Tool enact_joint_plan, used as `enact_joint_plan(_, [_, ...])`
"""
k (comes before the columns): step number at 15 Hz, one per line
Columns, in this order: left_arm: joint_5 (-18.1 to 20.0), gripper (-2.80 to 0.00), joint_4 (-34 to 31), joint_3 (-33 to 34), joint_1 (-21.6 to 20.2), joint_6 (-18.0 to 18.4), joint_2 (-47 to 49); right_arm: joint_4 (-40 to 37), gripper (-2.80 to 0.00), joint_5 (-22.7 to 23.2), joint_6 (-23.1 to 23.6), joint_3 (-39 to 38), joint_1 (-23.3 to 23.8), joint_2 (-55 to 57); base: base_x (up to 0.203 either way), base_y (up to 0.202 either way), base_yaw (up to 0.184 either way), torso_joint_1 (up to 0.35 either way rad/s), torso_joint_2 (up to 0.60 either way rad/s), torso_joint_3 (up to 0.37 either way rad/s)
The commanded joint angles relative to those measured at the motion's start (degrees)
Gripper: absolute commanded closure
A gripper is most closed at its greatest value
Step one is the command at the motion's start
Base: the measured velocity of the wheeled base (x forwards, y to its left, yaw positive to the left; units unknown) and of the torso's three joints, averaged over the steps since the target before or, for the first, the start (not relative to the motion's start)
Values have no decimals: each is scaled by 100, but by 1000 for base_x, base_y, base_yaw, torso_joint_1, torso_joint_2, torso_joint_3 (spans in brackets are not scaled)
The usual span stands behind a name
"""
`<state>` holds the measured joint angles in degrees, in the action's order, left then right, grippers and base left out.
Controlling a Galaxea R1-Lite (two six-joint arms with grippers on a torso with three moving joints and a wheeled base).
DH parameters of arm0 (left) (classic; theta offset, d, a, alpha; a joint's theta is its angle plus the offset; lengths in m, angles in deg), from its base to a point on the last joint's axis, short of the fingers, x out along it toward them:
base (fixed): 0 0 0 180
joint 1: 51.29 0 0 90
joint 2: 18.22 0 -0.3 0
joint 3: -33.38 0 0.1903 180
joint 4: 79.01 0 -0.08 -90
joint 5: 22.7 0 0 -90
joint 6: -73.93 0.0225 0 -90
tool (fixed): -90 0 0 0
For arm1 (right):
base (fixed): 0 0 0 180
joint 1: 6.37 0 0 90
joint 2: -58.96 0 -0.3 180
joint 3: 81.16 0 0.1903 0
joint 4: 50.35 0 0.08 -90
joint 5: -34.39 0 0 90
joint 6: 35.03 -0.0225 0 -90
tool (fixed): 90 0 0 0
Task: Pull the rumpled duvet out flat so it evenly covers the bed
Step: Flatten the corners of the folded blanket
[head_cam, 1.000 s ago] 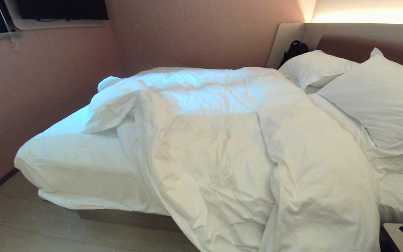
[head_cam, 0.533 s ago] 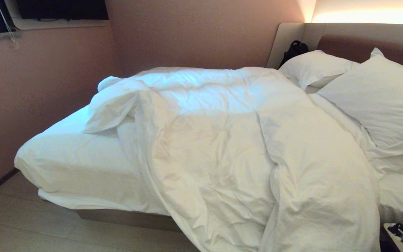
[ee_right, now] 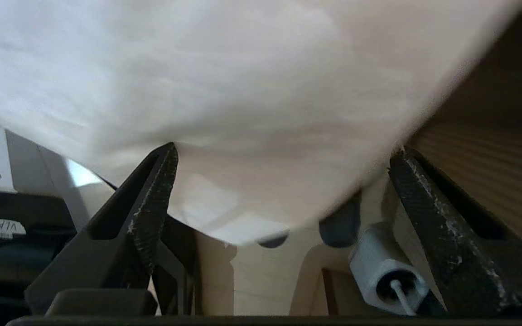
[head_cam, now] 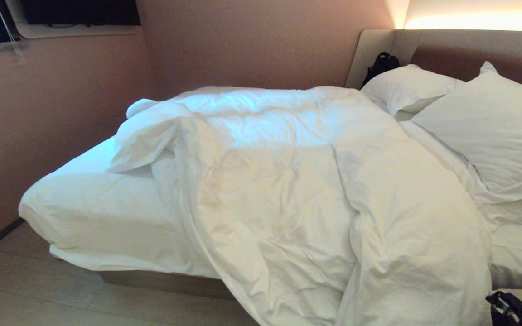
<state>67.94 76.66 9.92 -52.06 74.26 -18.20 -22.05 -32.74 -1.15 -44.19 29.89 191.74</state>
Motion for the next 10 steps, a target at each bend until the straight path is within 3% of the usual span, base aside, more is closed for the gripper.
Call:
enact_joint_plan(1, [-3, 0, 0, 1, -2, 2, -2, 1419, -280, 6, 22, -162, -107, 552, 0, 0, 0, 0, 0, 0])
enact_joint_plan(4, [-2, 0, 0, 1, -2, 2, -2, 2119, -280, 27, 166, -296, -145, 890, 0, 0, 0, 0, 0, 0])
enact_joint_plan(10, [-3, 0, 0, 1, -2, 2, -2, 2154, -280, 51, 172, -287, -154, 916, 0, 0, 0, 0, 0, 0])
